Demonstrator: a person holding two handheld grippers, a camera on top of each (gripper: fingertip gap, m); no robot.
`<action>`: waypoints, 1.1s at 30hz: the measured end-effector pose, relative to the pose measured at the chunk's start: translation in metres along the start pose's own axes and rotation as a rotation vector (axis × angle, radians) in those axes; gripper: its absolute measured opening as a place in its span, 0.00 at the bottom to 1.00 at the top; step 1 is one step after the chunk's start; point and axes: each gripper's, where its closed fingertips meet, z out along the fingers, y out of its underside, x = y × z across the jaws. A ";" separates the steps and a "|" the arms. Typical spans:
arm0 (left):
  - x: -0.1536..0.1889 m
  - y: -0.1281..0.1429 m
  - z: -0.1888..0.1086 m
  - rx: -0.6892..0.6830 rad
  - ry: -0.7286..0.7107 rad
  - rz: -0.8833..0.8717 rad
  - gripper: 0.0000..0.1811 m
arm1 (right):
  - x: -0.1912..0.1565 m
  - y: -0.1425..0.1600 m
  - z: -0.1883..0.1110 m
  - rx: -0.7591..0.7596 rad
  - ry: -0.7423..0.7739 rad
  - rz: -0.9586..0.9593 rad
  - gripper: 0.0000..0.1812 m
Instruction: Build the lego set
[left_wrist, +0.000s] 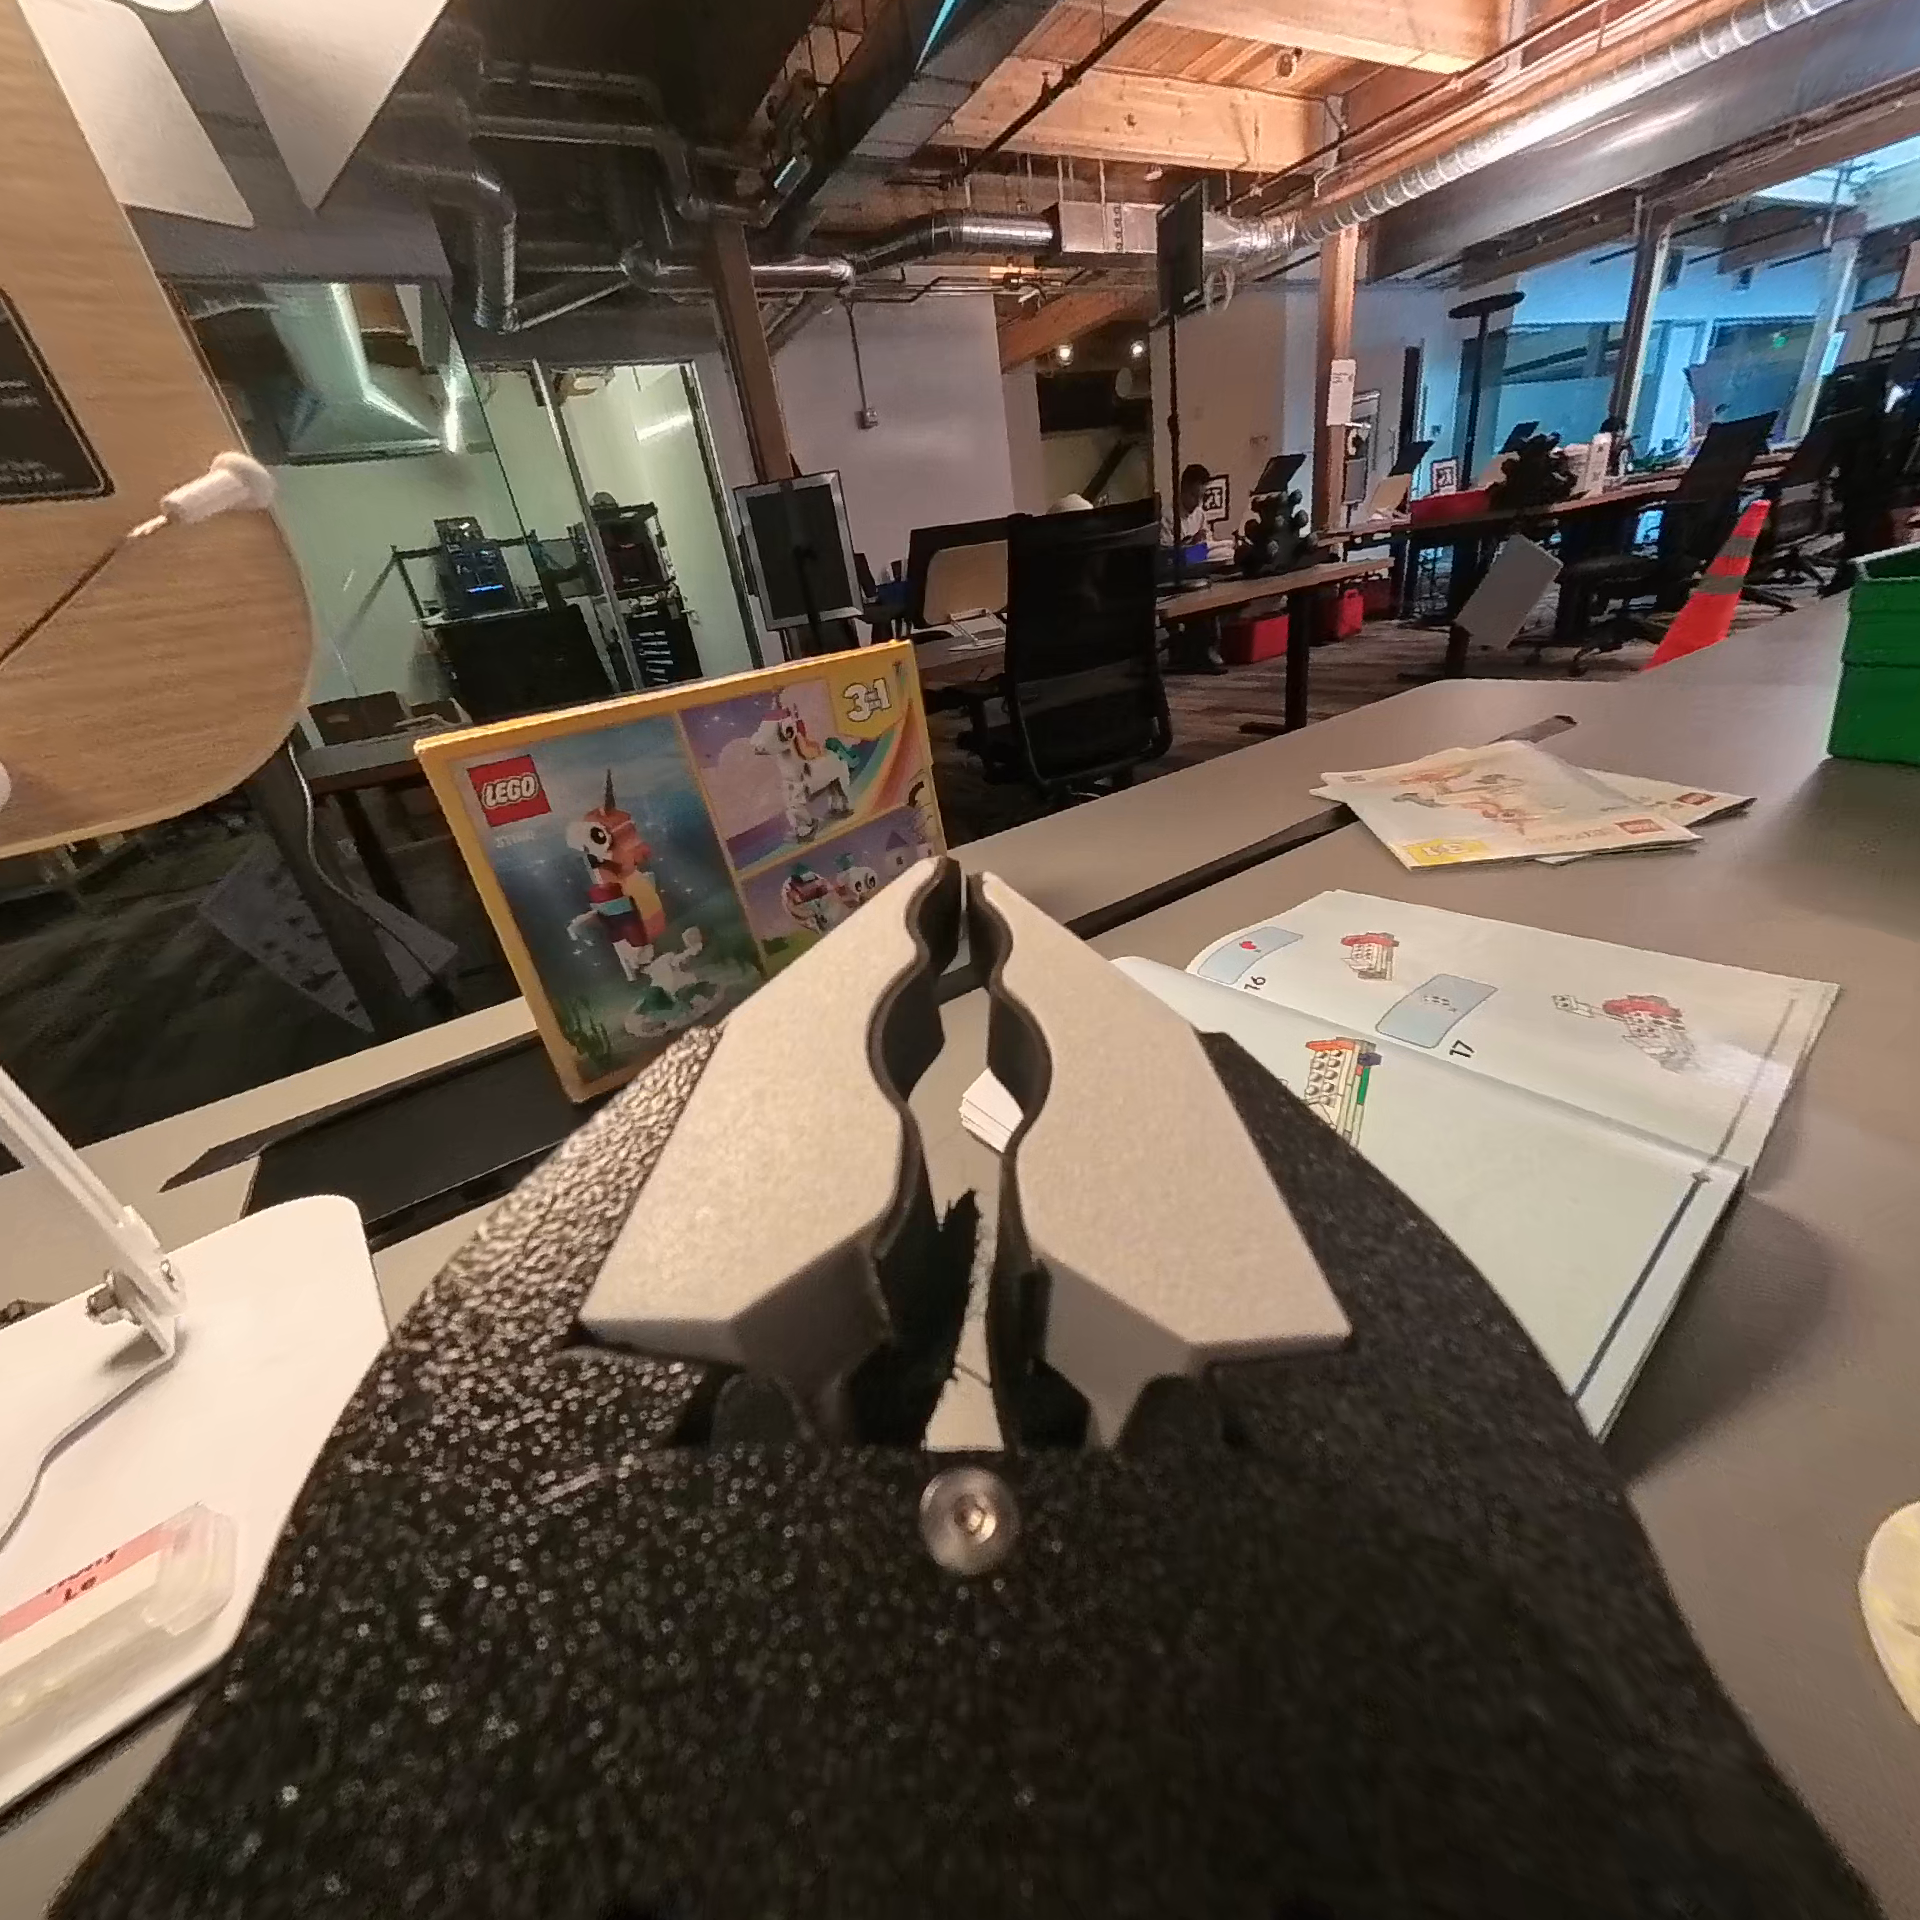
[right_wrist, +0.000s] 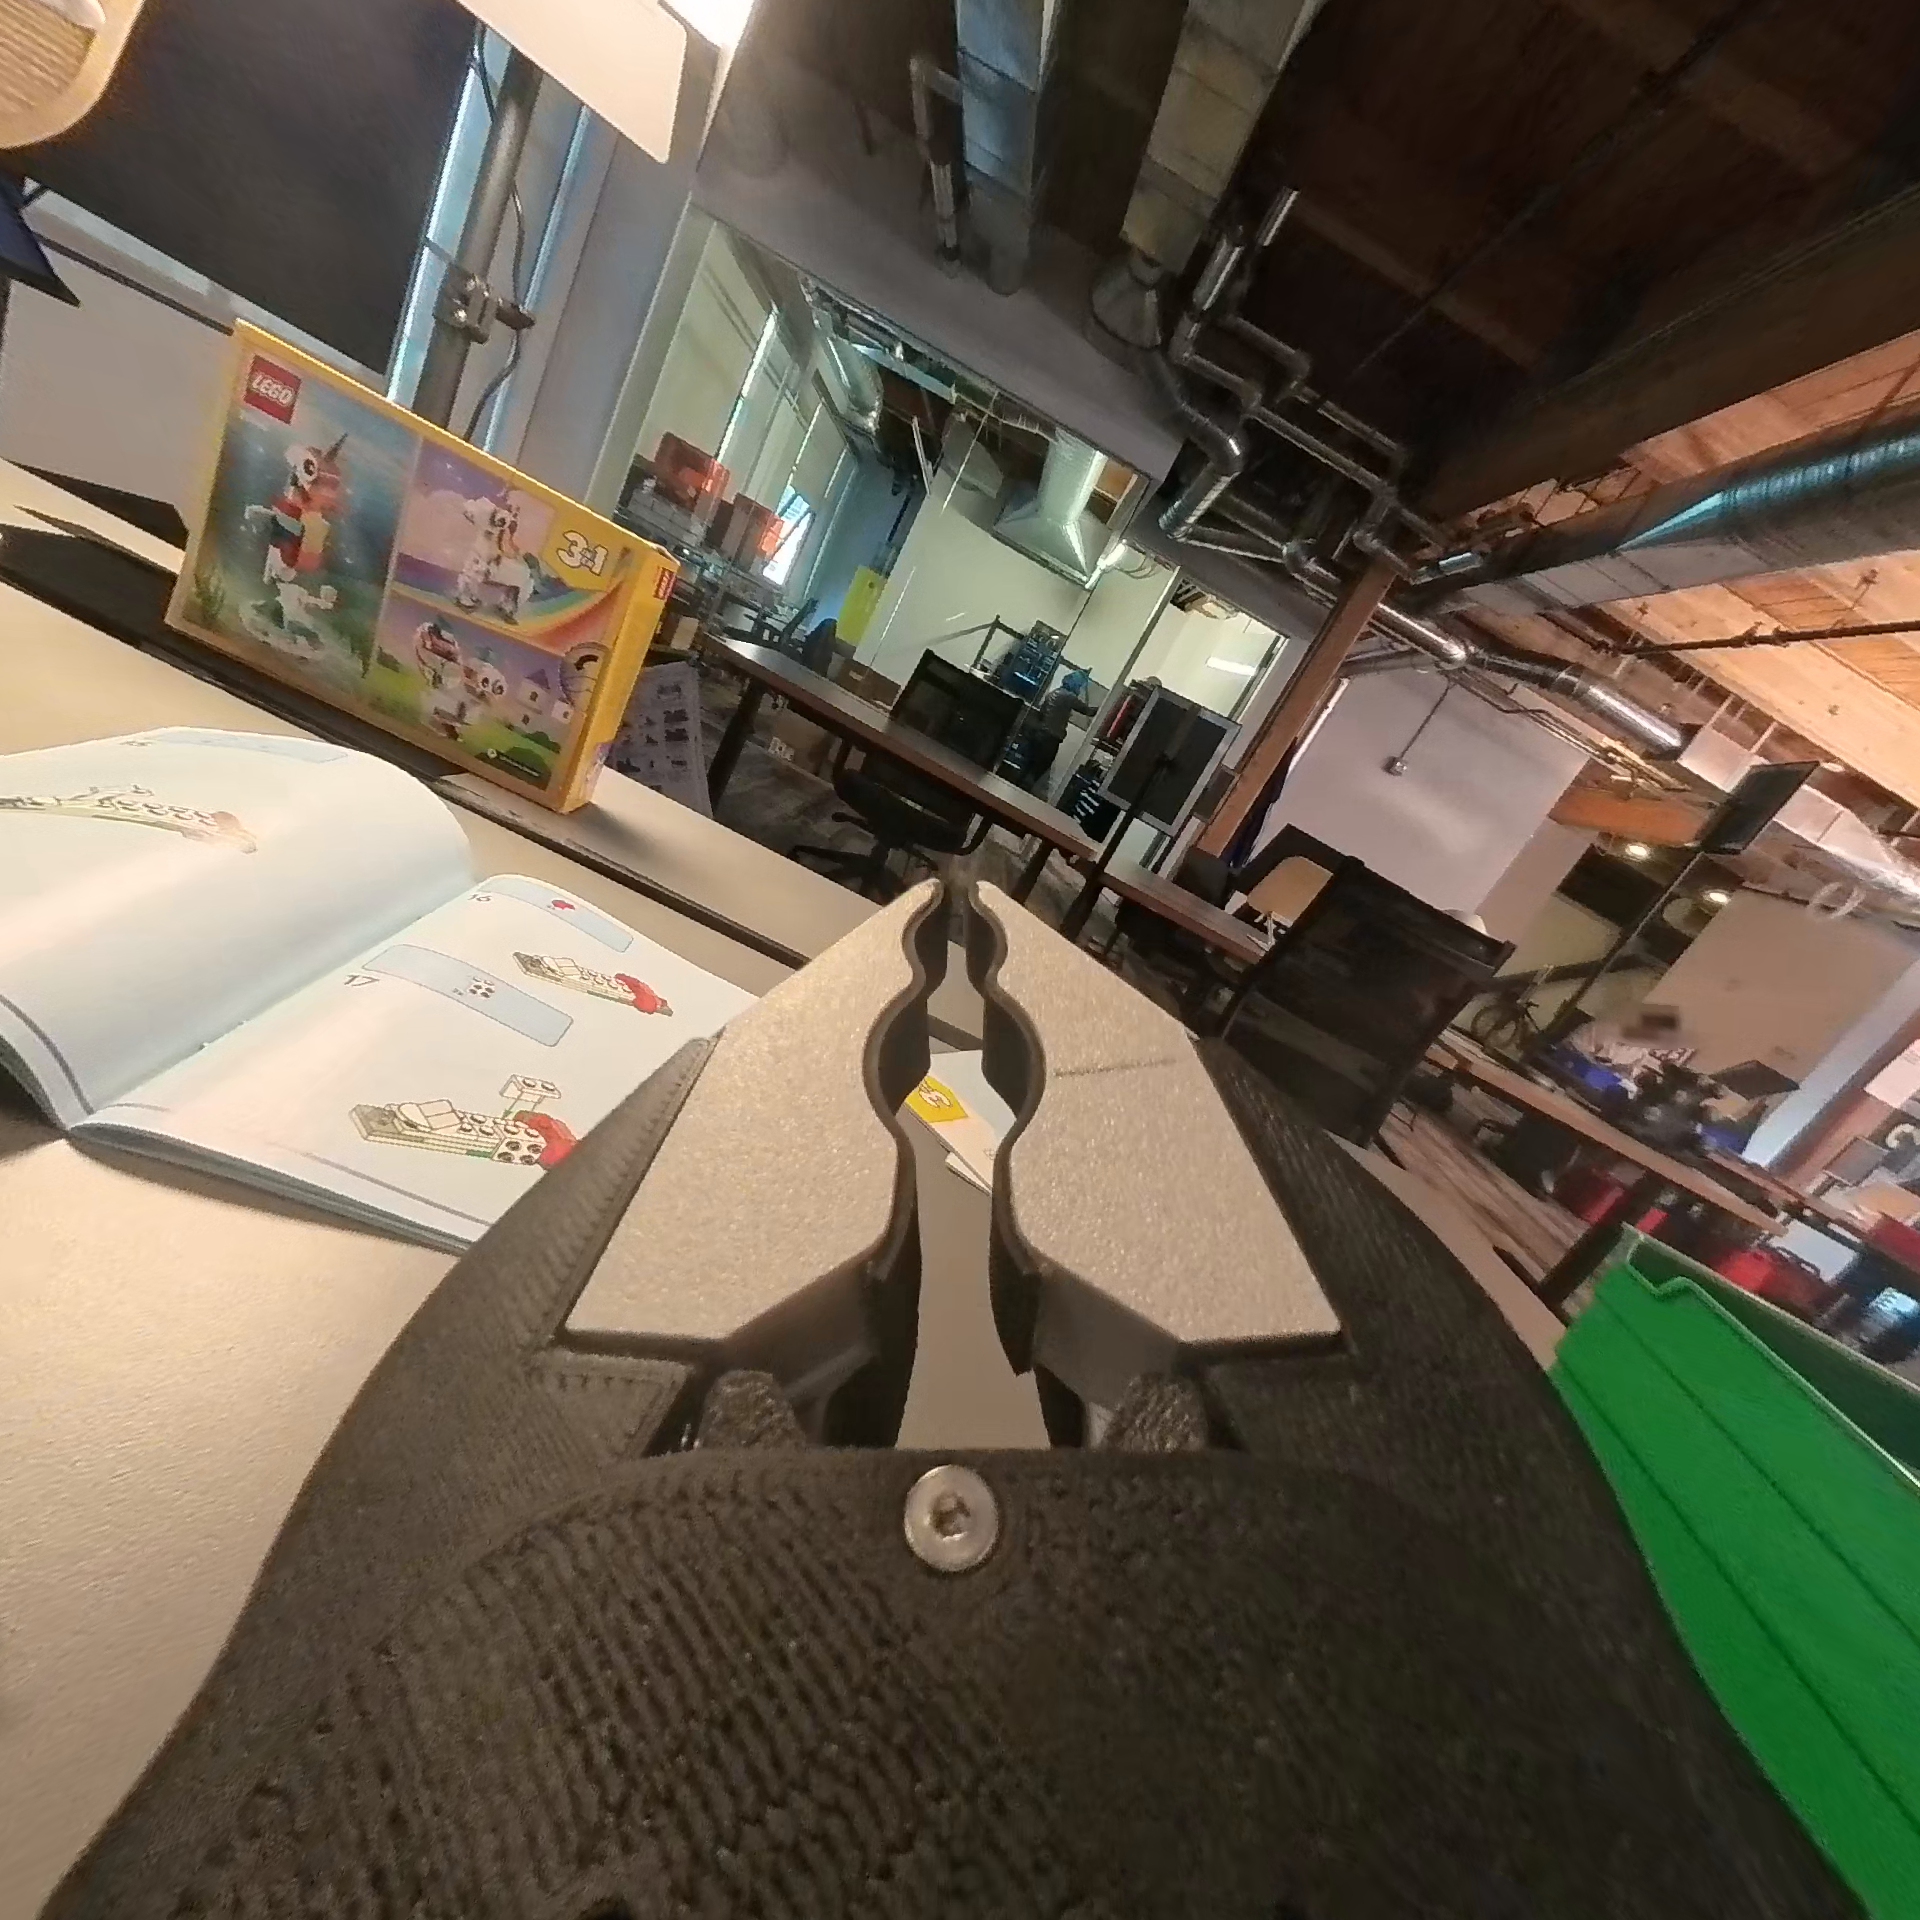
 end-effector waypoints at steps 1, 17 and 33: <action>0.001 -0.001 -0.001 0.003 0.001 0.010 0.00 | 0.000 0.000 0.000 -0.001 0.001 0.000 0.00; 0.080 -0.094 -0.111 0.180 0.130 0.205 0.00 | -0.001 0.003 -0.002 -0.012 -0.007 -0.035 0.00; -0.052 -0.183 -0.317 -0.029 -0.335 0.493 0.00 | -0.012 -0.008 -0.005 -0.028 0.016 -0.104 0.00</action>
